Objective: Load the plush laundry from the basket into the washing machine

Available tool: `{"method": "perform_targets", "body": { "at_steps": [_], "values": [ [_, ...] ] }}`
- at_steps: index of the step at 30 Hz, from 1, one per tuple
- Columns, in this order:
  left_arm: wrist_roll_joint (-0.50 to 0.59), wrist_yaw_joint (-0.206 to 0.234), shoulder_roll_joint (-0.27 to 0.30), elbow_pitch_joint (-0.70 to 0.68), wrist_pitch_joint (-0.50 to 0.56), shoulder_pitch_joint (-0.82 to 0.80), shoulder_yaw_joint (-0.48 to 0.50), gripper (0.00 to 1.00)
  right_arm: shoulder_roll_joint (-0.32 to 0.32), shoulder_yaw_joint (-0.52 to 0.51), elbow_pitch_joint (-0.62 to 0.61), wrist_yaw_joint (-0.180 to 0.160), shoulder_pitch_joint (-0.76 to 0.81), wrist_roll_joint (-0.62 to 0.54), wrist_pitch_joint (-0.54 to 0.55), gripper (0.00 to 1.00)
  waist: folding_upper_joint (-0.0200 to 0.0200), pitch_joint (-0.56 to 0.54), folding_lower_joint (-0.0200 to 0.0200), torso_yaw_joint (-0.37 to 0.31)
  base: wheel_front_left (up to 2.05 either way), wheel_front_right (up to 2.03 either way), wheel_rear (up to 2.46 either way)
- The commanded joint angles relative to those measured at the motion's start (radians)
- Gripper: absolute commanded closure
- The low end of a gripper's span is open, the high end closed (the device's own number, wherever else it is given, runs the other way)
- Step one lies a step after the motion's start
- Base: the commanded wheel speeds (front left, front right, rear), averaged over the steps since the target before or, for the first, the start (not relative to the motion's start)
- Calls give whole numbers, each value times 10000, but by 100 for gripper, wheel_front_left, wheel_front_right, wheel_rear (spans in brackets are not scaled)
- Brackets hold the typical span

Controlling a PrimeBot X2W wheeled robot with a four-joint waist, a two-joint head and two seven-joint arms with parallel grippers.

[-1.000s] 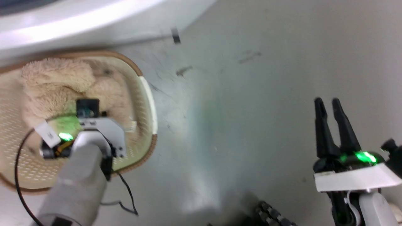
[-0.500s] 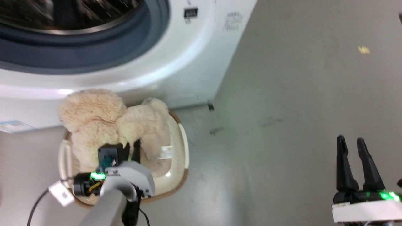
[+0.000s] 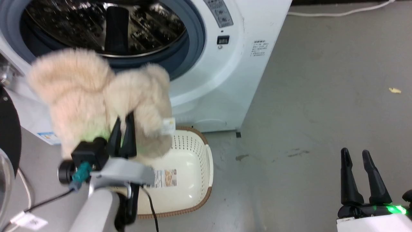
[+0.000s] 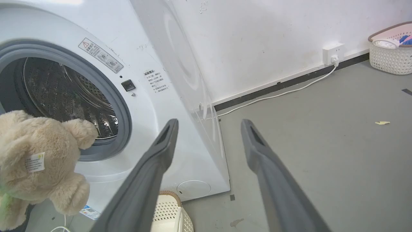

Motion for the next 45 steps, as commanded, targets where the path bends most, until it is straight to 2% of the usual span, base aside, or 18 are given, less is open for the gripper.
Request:
{"method": "perform_targets", "body": {
  "at_steps": [1, 11, 14, 15, 21, 27, 33, 45],
  "values": [
    [165, -99, 66, -237, -55, -468, 8, 100, -49, 20, -55, 8, -16, 9, -40, 0, 0, 371, 2, -83, 0, 0, 0],
    [828, -114, 512, -192, 1266, -3700, -128, 100, -325, 134, 29, 8, -948, 592, -40, 0, 0, 2134, 2, -677, 0, 0, 0],
    [767, -118, 756, 346, 1800, -5344, 230, 100, -384, 266, 86, 8, -1339, 859, -40, 0, 0, 3001, 2, -1043, 0, 0, 0],
    [767, -118, 756, 346, 1800, -5344, 230, 100, -384, 266, 86, 8, -1339, 859, -40, 0, 0, 3001, 2, -1043, 0, 0, 0],
    [936, -17, 909, 1656, 2536, -8062, 415, 100, -565, 398, 204, 8, -1908, 1200, -40, 0, 0, 4149, 2, -1385, 0, 0, 0],
    [1300, 33, 1295, 3237, 2413, -10501, 550, 100, -499, 598, 367, 8, -2353, 1474, -40, 0, 0, 4669, 2, -1729, 0, 0, 0],
    [1502, 185, 1371, 4444, 2099, -12175, 586, 100, -464, 1060, 381, 8, -2533, 1651, -40, 0, 0, 5136, 2, -1935, 0, 0, 0],
    [1625, 293, 1535, 6437, 1723, -13164, 481, 100, -523, 1361, 311, 8, -2782, 1950, -40, 0, 0, 5934, 2, -2155, 0, 0, 0]
  ]
}}
